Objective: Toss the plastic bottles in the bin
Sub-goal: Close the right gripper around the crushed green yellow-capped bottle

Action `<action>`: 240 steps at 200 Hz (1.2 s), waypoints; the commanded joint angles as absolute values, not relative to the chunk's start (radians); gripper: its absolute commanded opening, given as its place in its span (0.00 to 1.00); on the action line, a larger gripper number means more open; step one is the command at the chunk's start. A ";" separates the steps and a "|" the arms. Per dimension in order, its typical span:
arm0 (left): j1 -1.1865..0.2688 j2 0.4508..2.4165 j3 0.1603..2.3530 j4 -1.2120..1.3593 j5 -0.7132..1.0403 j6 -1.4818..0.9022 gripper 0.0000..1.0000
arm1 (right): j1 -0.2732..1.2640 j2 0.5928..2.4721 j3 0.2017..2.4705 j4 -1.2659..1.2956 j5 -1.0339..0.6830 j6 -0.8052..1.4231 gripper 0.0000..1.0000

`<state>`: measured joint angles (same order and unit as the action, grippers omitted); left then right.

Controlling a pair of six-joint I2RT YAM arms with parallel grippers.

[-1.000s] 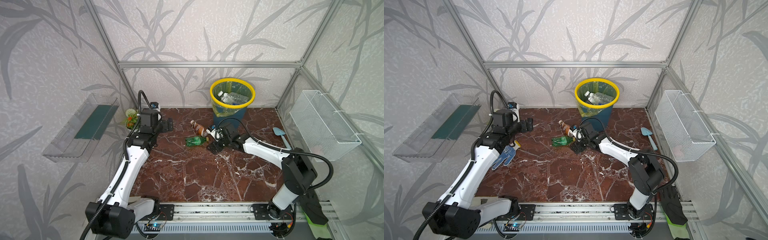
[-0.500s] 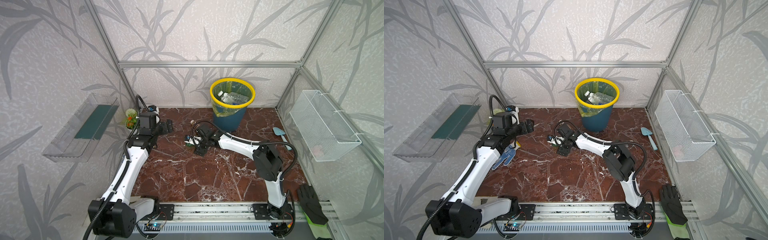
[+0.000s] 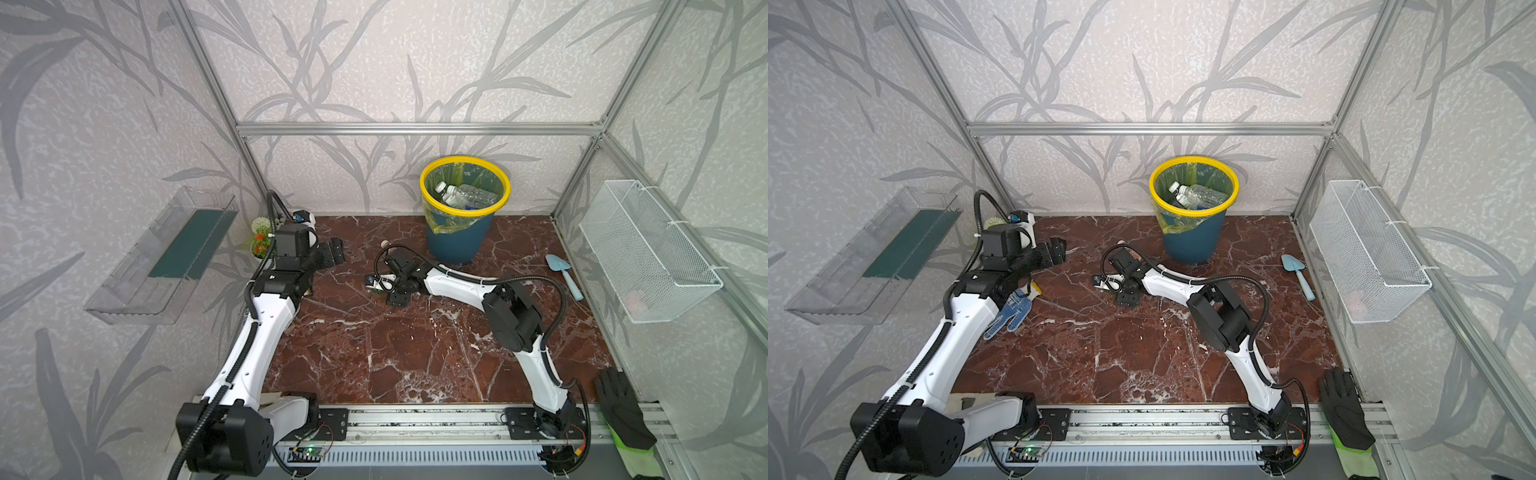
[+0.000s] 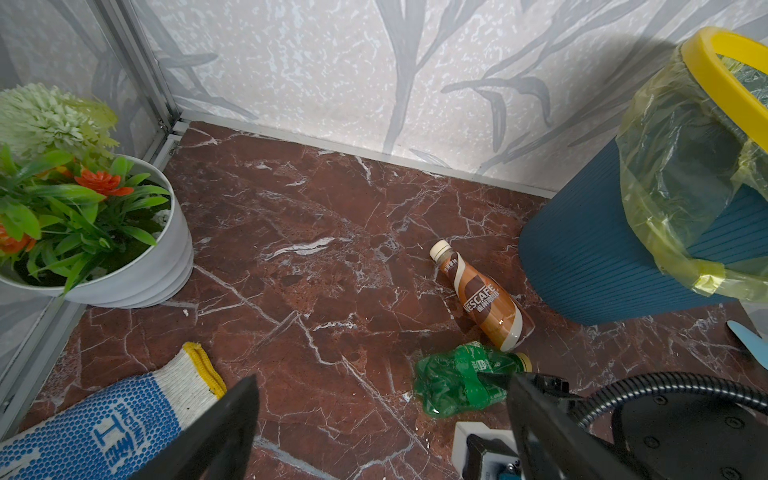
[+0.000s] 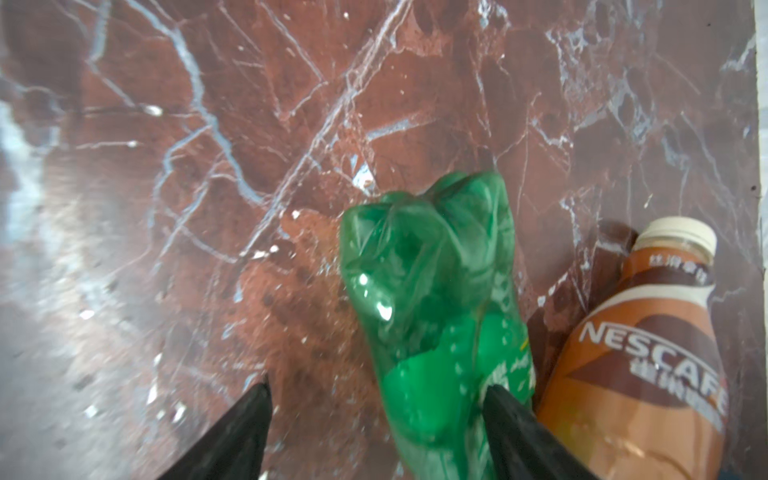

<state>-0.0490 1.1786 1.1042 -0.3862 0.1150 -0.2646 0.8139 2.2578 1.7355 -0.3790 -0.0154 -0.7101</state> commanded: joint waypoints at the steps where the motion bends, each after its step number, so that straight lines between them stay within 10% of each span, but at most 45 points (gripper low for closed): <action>1: -0.041 1.153 1.108 -0.366 0.130 -0.272 0.92 | 0.803 2.290 1.777 -0.352 -0.009 -0.732 0.80; 132: -0.029 1.148 1.111 -0.367 0.150 -0.277 0.91 | 0.793 2.267 1.793 -0.381 -0.081 -0.683 0.40; 240: -0.025 1.147 1.113 -0.371 0.167 -0.284 0.90 | 0.833 2.013 1.465 -0.388 -0.156 -0.471 0.43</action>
<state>-0.0322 1.1683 1.1042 -0.3805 0.1555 -0.2699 0.8280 2.0621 1.5120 -0.3687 -0.1322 -0.5491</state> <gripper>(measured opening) 0.906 0.405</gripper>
